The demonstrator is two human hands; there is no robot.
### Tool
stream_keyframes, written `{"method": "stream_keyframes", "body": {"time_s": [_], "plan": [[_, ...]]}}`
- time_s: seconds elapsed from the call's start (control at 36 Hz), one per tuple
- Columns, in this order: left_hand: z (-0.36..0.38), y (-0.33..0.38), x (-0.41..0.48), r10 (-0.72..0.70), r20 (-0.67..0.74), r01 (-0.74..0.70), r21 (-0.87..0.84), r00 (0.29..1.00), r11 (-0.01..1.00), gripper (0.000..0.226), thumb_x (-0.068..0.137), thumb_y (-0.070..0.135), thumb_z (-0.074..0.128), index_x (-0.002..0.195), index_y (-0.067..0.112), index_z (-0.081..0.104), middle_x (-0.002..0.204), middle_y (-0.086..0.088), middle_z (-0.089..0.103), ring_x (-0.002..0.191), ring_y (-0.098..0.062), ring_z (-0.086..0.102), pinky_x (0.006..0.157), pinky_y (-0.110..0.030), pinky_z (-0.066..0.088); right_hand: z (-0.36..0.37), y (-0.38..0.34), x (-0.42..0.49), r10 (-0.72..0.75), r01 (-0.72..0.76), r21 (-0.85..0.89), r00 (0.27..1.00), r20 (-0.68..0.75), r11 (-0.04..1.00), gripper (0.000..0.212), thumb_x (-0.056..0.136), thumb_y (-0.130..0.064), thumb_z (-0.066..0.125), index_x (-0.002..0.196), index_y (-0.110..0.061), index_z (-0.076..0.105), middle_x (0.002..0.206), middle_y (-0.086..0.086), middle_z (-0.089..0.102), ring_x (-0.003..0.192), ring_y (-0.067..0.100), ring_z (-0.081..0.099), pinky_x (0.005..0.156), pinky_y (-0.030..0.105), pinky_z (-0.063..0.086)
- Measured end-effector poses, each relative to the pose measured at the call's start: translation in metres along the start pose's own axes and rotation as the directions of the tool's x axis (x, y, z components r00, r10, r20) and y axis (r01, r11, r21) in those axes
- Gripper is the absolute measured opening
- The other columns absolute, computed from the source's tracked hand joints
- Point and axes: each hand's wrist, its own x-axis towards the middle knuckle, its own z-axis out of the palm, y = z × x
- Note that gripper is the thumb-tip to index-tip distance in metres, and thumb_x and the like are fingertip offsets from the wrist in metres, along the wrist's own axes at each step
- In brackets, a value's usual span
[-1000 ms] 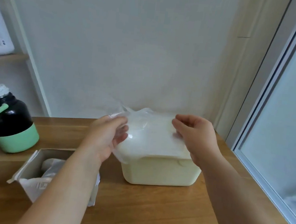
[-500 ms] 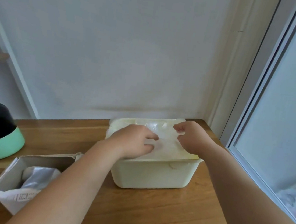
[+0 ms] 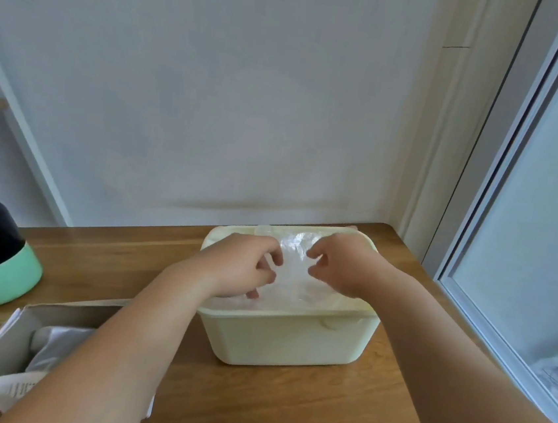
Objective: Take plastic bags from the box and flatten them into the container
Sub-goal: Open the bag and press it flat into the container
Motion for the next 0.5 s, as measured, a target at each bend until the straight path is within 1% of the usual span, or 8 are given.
{"method": "stream_keyframes", "body": {"time_s": [0.06, 0.14, 0.19, 0.28, 0.33, 0.36, 0.44, 0.5], "plan": [[0.001, 0.0, 0.003, 0.012, 0.036, -0.017, 0.148, 0.999, 0.989, 0.04, 0.09, 0.034, 0.065, 0.128, 0.032, 0.054, 0.113, 0.012, 0.06, 0.088, -0.005, 0.06, 0.077, -0.021, 0.043, 0.004, 0.001, 0.001, -0.004, 0.002, 0.021, 0.994, 0.106, 1.0, 0.053, 0.089, -0.031, 0.063, 0.139, -0.022, 0.046, 0.134, -0.004, 0.052, 0.123, 0.015, 0.048, 0.094, 0.022, 0.036], [0.003, -0.001, 0.005, -0.009, 0.045, -0.006, 0.323, 0.999, 0.946, 0.072, 0.08, 0.055, 0.069, 0.143, 0.036, 0.04, 0.136, 0.005, 0.041, 0.125, -0.016, 0.042, 0.098, -0.032, 0.042, 0.005, 0.001, -0.002, -0.023, 0.027, -0.017, 0.983, 0.184, 0.999, 0.073, 0.086, -0.037, 0.066, 0.148, -0.022, 0.029, 0.151, -0.001, 0.03, 0.137, 0.017, 0.032, 0.107, 0.027, 0.028], [0.005, -0.003, 0.005, -0.012, 0.045, -0.006, 0.382, 0.999, 0.924, 0.076, 0.08, 0.058, 0.066, 0.146, 0.037, 0.035, 0.144, 0.005, 0.03, 0.137, -0.018, 0.025, 0.107, -0.035, 0.034, 0.004, 0.001, -0.001, -0.018, 0.026, -0.031, 0.973, 0.232, 0.999, 0.08, 0.084, -0.039, 0.067, 0.149, -0.022, 0.024, 0.154, 0.002, 0.019, 0.136, 0.021, 0.033, 0.107, 0.03, 0.029], [0.008, -0.005, 0.007, -0.027, 0.083, -0.012, 0.432, 0.996, 0.902, 0.075, 0.084, 0.057, 0.061, 0.149, 0.036, 0.03, 0.157, 0.005, 0.014, 0.145, -0.02, 0.011, 0.114, -0.037, 0.022, 0.006, 0.004, 0.002, 0.0, 0.02, -0.059, 0.948, 0.318, 0.998, 0.081, 0.084, -0.038, 0.067, 0.149, -0.022, 0.022, 0.158, 0.002, 0.006, 0.137, 0.023, 0.033, 0.109, 0.034, 0.031], [0.011, -0.009, 0.011, -0.086, 0.146, 0.017, 0.421, 0.985, 0.907, 0.073, 0.087, 0.054, 0.059, 0.15, 0.032, 0.029, 0.161, 0.005, 0.009, 0.148, -0.021, 0.011, 0.116, -0.039, 0.023, 0.01, 0.006, 0.006, 0.007, 0.033, -0.102, 0.929, 0.37, 0.994, 0.08, 0.086, -0.037, 0.065, 0.15, -0.02, 0.02, 0.157, 0.003, 0.012, 0.14, 0.024, 0.028, 0.112, 0.038, 0.028], [0.013, -0.011, 0.014, -0.113, 0.179, 0.031, 0.409, 0.977, 0.912, 0.071, 0.088, 0.051, 0.058, 0.15, 0.029, 0.032, 0.16, 0.004, 0.014, 0.146, -0.022, 0.018, 0.115, -0.041, 0.027, 0.012, 0.006, 0.007, 0.007, 0.044, -0.118, 0.918, 0.396, 0.992, 0.077, 0.087, -0.035, 0.063, 0.15, -0.018, 0.021, 0.156, 0.004, 0.019, 0.14, 0.024, 0.028, 0.113, 0.039, 0.028], [0.02, -0.014, 0.022, -0.149, 0.262, 0.037, 0.39, 0.954, 0.92, 0.059, 0.091, 0.043, 0.057, 0.144, 0.022, 0.041, 0.151, 0.001, 0.037, 0.132, -0.023, 0.043, 0.107, -0.041, 0.039, 0.02, 0.006, 0.013, 0.025, 0.034, -0.128, 0.901, 0.434, 0.991, 0.05, 0.09, -0.025, 0.057, 0.136, -0.011, 0.041, 0.14, 0.009, 0.044, 0.125, 0.025, 0.044, 0.104, 0.036, 0.037], [0.022, -0.01, 0.024, -0.169, 0.305, 0.034, 0.401, 0.937, 0.915, 0.055, 0.094, 0.038, 0.054, 0.144, 0.019, 0.041, 0.148, -0.001, 0.042, 0.128, -0.024, 0.048, 0.106, -0.039, 0.04, 0.022, 0.005, 0.014, 0.042, 0.015, -0.129, 0.902, 0.429, 0.992, 0.039, 0.092, -0.018, 0.052, 0.129, -0.009, 0.047, 0.133, 0.01, 0.05, 0.117, 0.026, 0.05, 0.098, 0.035, 0.041]]}}
